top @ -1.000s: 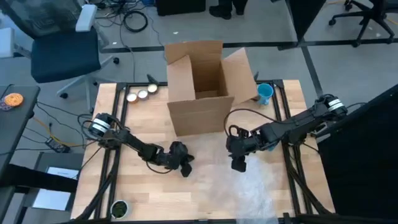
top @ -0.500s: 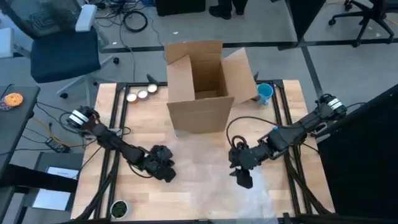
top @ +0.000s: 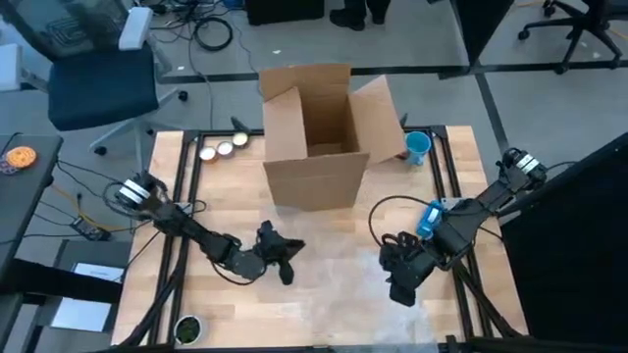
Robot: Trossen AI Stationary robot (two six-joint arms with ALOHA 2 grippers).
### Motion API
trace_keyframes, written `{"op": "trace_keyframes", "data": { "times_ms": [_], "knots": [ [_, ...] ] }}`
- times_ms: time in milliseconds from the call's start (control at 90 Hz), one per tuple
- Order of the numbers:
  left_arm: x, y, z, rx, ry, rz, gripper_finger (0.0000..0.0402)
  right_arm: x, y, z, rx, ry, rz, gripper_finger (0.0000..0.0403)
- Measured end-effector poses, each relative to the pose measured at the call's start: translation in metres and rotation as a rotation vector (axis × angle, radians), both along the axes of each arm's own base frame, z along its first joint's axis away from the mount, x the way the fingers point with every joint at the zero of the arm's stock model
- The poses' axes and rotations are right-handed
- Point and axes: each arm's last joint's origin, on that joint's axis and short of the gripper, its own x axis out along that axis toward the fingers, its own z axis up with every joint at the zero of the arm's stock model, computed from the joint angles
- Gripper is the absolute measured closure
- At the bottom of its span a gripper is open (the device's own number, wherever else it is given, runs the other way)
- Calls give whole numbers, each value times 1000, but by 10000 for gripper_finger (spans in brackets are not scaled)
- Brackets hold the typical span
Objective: Wrap mug
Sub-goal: Wrap the brown cup with bubble wrap
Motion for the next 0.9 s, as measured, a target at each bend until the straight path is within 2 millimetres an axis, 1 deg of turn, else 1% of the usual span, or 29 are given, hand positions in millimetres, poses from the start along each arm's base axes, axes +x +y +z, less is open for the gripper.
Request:
{"op": "trace_keyframes", "data": {
  "times_ms": [100,167,233,278,367,489,600,678,789,856,900],
  "knots": [
    [4,3,-27,-59,70,-12,375,-9,0,-18,-7,65,-33,267],
    [2,6,-42,-95,155,-29,375,-16,0,-29,4,125,-55,268],
    [0,11,-49,-131,227,-10,375,-21,0,-41,38,185,-86,268],
    [-1,15,-48,-160,254,12,375,-23,1,-47,72,205,-107,268],
    [-7,25,-43,-123,339,51,375,-22,6,-56,148,168,-96,268],
    [-20,39,-30,-82,460,95,375,-19,9,-66,203,92,-43,270],
    [-35,50,-15,-72,543,150,375,-18,10,-73,233,44,-36,270],
    [-42,55,-3,-62,532,206,375,-17,11,-78,265,4,-32,269],
    [-44,58,7,-47,464,251,375,-15,12,-82,308,-69,-11,271],
    [-41,57,9,-37,431,253,375,-18,9,-88,297,-47,-16,274],
    [-39,57,10,-34,409,256,375,-22,7,-92,295,13,-14,276]
  ]
}}
